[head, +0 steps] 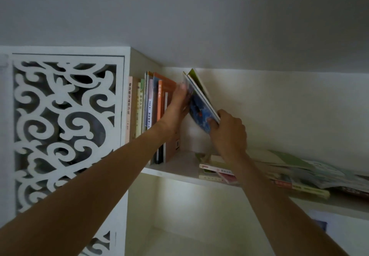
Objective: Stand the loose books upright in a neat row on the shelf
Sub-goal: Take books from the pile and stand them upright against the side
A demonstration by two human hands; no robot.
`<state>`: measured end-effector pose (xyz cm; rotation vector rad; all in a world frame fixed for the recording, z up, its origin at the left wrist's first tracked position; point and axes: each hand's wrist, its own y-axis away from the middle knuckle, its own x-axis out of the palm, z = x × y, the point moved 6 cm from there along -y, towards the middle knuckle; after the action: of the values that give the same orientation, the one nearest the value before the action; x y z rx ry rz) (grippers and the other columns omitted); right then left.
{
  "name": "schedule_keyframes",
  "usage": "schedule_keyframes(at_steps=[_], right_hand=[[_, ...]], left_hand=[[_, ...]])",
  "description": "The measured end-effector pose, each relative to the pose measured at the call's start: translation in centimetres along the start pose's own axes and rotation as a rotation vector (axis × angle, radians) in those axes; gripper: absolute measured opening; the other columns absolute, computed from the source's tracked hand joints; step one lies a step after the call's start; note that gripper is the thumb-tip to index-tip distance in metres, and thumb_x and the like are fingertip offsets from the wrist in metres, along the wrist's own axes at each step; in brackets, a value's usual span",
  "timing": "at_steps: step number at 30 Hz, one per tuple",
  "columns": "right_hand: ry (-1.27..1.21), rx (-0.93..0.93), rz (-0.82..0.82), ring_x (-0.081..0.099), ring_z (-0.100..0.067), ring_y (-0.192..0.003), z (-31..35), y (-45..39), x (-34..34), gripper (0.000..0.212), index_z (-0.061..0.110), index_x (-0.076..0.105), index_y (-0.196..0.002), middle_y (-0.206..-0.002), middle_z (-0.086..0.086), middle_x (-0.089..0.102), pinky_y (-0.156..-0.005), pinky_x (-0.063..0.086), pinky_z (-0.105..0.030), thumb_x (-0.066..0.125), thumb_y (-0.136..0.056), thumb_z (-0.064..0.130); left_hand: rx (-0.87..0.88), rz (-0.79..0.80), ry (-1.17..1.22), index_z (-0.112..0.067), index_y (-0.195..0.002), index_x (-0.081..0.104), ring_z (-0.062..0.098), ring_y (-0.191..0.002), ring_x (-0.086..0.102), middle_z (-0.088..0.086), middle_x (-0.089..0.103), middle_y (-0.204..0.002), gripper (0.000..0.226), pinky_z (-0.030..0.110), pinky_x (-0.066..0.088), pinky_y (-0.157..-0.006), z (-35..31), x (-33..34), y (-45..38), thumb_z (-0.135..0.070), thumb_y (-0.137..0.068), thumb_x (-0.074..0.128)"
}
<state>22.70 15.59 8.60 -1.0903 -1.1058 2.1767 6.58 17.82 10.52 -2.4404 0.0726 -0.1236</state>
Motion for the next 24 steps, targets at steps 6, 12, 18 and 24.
schedule_keyframes(at_steps=[6, 12, 18, 24], right_hand=[[-0.255, 0.035, -0.018, 0.064, -0.031, -0.097, 5.8, 0.5, 5.0, 0.026, 0.008, 0.066, -0.119, -0.105, -0.014, 0.068, -0.072, 0.036, -0.028, 0.06, -0.098, 0.023], [-0.446, -0.054, 0.371, 0.059, -0.019, -0.106, 7.7, 1.3, 10.3, 0.067, 0.015, 0.048, -0.141, -0.122, -0.008, 0.056, -0.086, 0.056, -0.033, 0.057, -0.081, 0.044], [-0.058, -0.098, 0.86, 0.06, -0.026, -0.122, 4.7, 4.3, 13.0, 0.107, 0.017, 0.024, -0.157, -0.146, -0.007, 0.053, -0.1, 0.051, -0.036, 0.081, -0.076, 0.058], [0.101, -0.264, 0.893, 0.063, -0.027, -0.112, 5.7, 5.5, 12.1, 0.074, 0.015, 0.047, -0.146, -0.139, -0.01, 0.057, -0.089, 0.051, -0.033, 0.062, -0.091, 0.062]], left_hand=[[0.139, -0.006, -0.365, -0.024, -0.16, 0.011, 0.022, -0.132, 0.055, 0.003, 0.053, -0.14, 0.094, 0.037, 0.051, -0.11, -1.5, -1.5, 0.7, -0.031, -0.09, 0.074], [0.325, -0.026, -0.598, -0.026, -0.163, 0.013, 0.016, -0.135, 0.048, 0.005, 0.043, -0.149, 0.089, 0.039, 0.052, -0.108, -1.2, -3.2, 0.5, -0.008, -0.087, 0.056], [0.612, -0.2, -0.864, -0.015, -0.164, 0.011, 0.028, -0.156, 0.02, 0.01, 0.017, -0.167, 0.083, 0.055, 0.047, -0.11, -0.8, -2.9, 1.2, -0.014, -0.087, 0.043], [0.968, -0.263, -1.327, -0.011, -0.136, 0.063, 0.037, -0.154, 0.026, 0.02, 0.037, -0.16, 0.045, 0.042, 0.021, -0.129, -1.6, -1.1, 3.0, 0.006, -0.096, 0.051]])
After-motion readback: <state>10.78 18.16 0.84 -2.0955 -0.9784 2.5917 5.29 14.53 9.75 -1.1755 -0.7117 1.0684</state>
